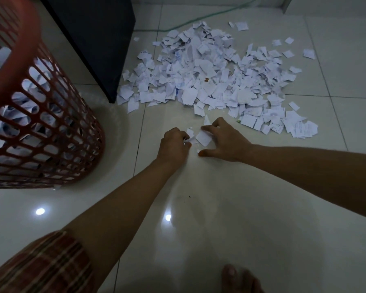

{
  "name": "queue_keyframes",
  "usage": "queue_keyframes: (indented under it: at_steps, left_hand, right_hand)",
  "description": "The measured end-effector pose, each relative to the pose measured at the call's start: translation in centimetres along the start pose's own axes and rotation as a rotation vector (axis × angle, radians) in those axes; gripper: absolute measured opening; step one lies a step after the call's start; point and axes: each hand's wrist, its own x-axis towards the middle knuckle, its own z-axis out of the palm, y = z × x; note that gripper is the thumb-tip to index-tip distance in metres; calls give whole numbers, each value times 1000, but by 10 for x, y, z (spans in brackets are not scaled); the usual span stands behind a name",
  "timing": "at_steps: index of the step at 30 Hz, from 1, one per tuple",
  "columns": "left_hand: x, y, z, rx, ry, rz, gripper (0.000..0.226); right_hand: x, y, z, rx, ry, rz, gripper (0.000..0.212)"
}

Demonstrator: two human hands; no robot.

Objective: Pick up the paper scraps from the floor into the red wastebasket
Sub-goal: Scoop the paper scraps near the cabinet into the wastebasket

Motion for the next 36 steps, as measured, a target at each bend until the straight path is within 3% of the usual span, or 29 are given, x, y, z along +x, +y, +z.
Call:
queue_keyframes:
  at_steps: [10, 13, 15, 22, 28, 36]
  left_hand:
    - [10, 5, -6, 2, -55, -58, 19]
    - [10, 3, -7, -46, -93, -61, 40]
    - [13, 3, -7, -3, -123, -26, 43]
    - [8, 4, -5, 109, -130, 42, 18]
    - [7, 9, -8, 155, -201, 38, 23]
    - [-12, 3, -22, 104, -244, -6, 21]
  right_hand:
    - [-7, -15, 16, -1, 40, -144, 36]
    - [-9, -16, 20, -70, 50, -196, 22]
    - [-7, -15, 18, -90, 38, -192, 19]
    - [-3, -24, 8, -173, -30, -107, 23]
    - [-2, -21, 0, -148, -111, -4, 28]
    - [-11, -34, -33, -95, 23, -32, 21]
